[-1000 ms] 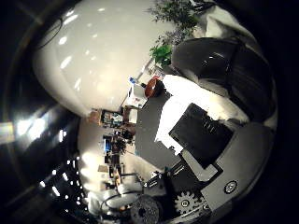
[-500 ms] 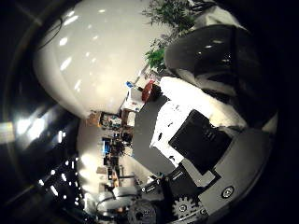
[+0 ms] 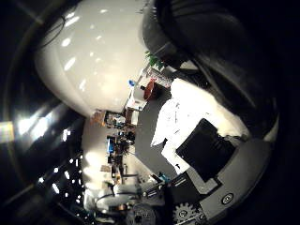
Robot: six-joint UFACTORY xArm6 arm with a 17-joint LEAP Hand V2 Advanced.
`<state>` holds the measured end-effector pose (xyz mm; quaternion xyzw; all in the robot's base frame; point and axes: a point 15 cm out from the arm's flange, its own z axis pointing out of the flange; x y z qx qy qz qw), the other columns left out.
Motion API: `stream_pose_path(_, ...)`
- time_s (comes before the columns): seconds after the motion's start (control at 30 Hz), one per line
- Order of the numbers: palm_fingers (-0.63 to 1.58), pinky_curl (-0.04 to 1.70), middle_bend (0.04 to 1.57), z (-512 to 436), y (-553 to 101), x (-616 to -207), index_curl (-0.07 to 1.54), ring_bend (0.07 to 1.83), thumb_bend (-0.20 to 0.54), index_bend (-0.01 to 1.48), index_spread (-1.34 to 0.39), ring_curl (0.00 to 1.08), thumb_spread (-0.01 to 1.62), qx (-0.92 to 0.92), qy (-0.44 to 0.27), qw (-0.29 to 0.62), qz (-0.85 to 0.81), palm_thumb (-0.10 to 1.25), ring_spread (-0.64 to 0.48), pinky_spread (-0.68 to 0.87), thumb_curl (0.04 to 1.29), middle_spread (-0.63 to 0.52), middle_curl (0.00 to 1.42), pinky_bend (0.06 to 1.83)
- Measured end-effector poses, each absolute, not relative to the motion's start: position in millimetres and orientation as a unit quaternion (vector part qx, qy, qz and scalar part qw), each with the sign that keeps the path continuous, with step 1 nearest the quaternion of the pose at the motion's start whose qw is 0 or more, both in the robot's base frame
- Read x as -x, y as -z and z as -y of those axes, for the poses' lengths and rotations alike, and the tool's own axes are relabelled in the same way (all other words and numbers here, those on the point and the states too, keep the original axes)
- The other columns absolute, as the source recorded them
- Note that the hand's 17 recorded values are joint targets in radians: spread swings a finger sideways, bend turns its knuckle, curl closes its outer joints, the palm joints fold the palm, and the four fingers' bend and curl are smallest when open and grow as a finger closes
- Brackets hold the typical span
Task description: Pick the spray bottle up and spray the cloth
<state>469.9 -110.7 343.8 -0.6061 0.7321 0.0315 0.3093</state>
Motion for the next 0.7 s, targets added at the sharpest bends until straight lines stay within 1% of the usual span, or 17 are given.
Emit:
stream_pose_path(0.03,0.41,0.96,0.85,110,-340,-467,0.89,1.1,-0.02,0.36,-0.44,0.74,1.13,0.607,-0.037,0.308,-0.732,0.75,-0.28,-0.46,0.37,-0.3,0.97,0.86)
stream_pose_path(0.07,0.4,0.94,0.83,108,-337,-464,0.87,1.08,-0.022,0.34,-0.44,0.72,1.13,0.608,-0.043,0.306,-0.731,0.75,-0.27,-0.45,0.37,-0.3,0.95,0.81)
stream_pose_path(0.1,0.33,0.92,0.81,107,-334,-460,0.84,1.03,-0.022,0.34,-0.43,0.7,1.13,0.609,-0.049,0.305,-0.73,0.74,-0.26,-0.41,0.36,-0.28,0.92,0.74)
stream_pose_path(0.17,0.27,0.91,0.78,108,-331,-455,0.81,0.96,-0.023,0.34,-0.42,0.67,1.13,0.611,-0.053,0.304,-0.729,0.73,-0.24,-0.36,0.35,-0.27,0.89,0.66)
stream_pose_path(0.23,0.18,0.89,0.7,108,-330,-453,0.77,0.87,-0.023,0.36,-0.41,0.63,1.13,0.612,-0.053,0.304,-0.728,0.71,-0.2,-0.25,0.34,-0.24,0.84,0.58)
stream_pose_path(0.33,0.12,0.82,0.58,112,-330,-452,0.69,0.74,-0.021,0.34,-0.38,0.56,1.13,0.612,-0.051,0.304,-0.729,0.7,-0.12,-0.06,0.33,-0.17,0.75,0.48)
stream_pose_path(0.47,0.12,0.73,0.45,111,-335,-454,0.6,0.58,-0.021,0.3,-0.35,0.48,1.12,0.611,-0.049,0.315,-0.725,0.68,-0.01,0.19,0.32,-0.08,0.63,0.43)
stream_pose_path(0.5,0.1,0.69,0.4,111,-337,-454,0.57,0.52,-0.022,0.28,-0.36,0.45,1.11,0.611,-0.047,0.319,-0.723,0.68,0.03,0.26,0.32,-0.05,0.6,0.42)
stream_pose_path(0.6,0.11,0.62,0.3,109,-336,-450,0.5,0.43,-0.021,0.22,-0.37,0.39,1.11,0.612,-0.047,0.322,-0.721,0.67,0.1,0.35,0.32,0.0,0.52,0.4)
stream_pose_path(0.7,0.13,0.56,0.24,106,-337,-444,0.45,0.37,-0.023,0.18,-0.37,0.35,1.1,0.616,-0.043,0.325,-0.716,0.66,0.14,0.39,0.31,0.04,0.46,0.37)
